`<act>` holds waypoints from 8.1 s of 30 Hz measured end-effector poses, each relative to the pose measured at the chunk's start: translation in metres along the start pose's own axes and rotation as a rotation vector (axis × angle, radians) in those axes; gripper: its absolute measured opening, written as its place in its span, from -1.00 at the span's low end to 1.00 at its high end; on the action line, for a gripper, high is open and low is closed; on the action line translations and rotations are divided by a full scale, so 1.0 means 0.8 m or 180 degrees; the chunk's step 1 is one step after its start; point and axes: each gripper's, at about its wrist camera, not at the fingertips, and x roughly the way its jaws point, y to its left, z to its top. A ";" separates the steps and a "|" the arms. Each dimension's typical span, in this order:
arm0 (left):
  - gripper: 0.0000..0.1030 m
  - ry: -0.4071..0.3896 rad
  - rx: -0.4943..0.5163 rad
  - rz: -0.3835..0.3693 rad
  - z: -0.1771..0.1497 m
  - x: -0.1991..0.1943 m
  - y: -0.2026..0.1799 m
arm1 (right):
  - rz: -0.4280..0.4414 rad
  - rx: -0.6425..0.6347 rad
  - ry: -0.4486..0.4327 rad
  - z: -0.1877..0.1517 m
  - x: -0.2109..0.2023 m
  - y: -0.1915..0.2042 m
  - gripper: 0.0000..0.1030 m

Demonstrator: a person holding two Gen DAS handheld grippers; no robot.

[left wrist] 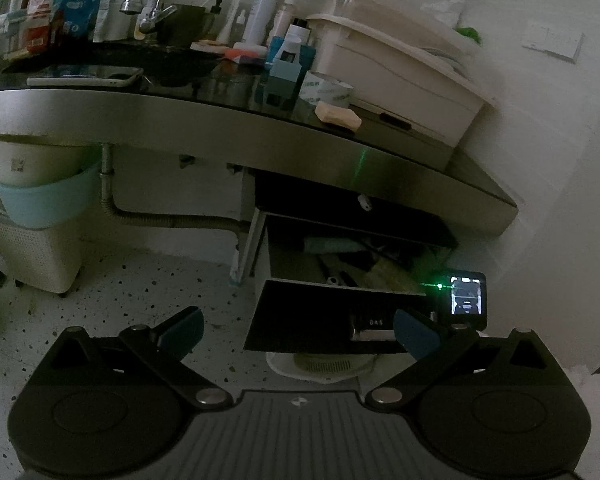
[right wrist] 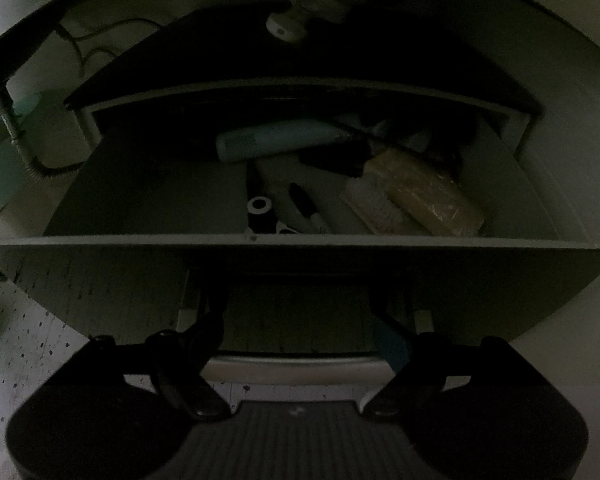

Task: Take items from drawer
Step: 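Pull the black drawer open with the right tool, then move the left tool into the open drawer toward the black-white scissors, then lower the left tool fingers around the scissors handle, then close the left tool on the scissors handle and lift them out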

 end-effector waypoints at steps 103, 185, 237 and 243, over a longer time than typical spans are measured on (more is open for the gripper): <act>0.68 0.1916 -0.0791 -0.0187 0.058 0.368 -0.124 | 0.0219 0.0535 -0.1219 -0.046 -0.217 -0.129 0.59; -0.52 0.2217 -0.0392 0.0915 0.017 0.494 -0.133 | 0.0403 0.1071 -0.0991 -0.079 -0.200 -0.163 0.59; -0.57 0.0471 0.0734 -0.0449 0.097 0.194 -0.183 | 0.0494 0.0493 -0.1195 -0.059 -0.238 -0.100 0.59; -0.57 0.0233 0.0844 -0.0553 0.130 0.156 -0.199 | 0.0522 0.0461 -0.1218 -0.056 -0.242 -0.096 0.59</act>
